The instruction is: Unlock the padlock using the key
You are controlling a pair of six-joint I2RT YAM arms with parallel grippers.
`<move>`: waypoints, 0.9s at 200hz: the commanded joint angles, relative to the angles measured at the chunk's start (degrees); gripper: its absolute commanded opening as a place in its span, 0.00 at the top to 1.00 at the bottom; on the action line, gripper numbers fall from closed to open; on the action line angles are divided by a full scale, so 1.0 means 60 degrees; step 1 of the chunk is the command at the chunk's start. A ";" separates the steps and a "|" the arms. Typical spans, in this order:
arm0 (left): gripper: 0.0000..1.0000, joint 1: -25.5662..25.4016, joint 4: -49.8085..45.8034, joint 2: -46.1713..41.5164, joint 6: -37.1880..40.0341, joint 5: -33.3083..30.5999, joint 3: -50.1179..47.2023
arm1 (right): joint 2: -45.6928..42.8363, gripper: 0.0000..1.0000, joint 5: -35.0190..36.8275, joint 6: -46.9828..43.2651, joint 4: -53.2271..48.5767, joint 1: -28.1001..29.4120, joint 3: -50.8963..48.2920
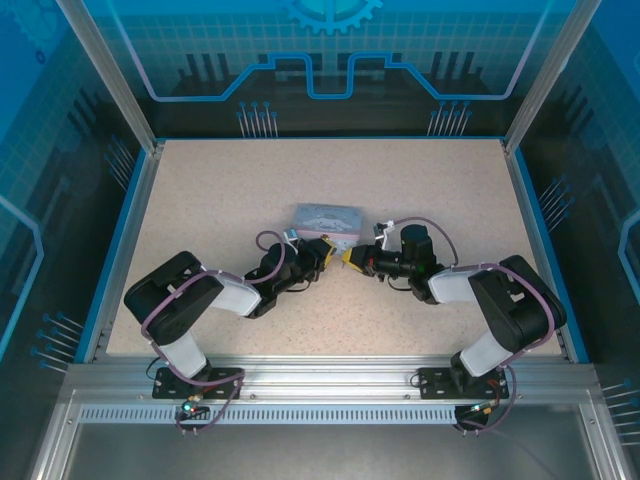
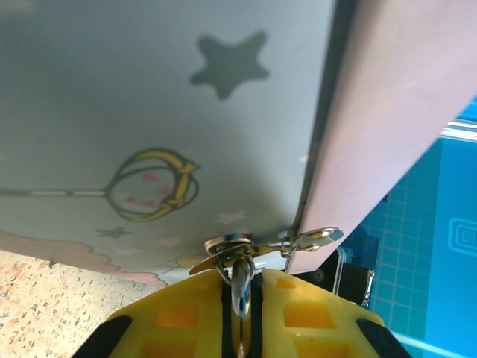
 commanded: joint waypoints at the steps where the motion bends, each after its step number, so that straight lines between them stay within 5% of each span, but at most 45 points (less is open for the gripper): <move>1: 1.00 -0.0087 0.0511 0.0102 -0.0085 0.0110 0.0236 | -0.0113 1.00 -0.0066 -0.0091 0.0071 0.0092 0.0179; 180: 1.00 -0.0101 0.0658 0.0194 -0.0160 0.0111 0.0218 | 0.0102 1.00 0.0026 0.0027 0.0239 0.0225 0.0259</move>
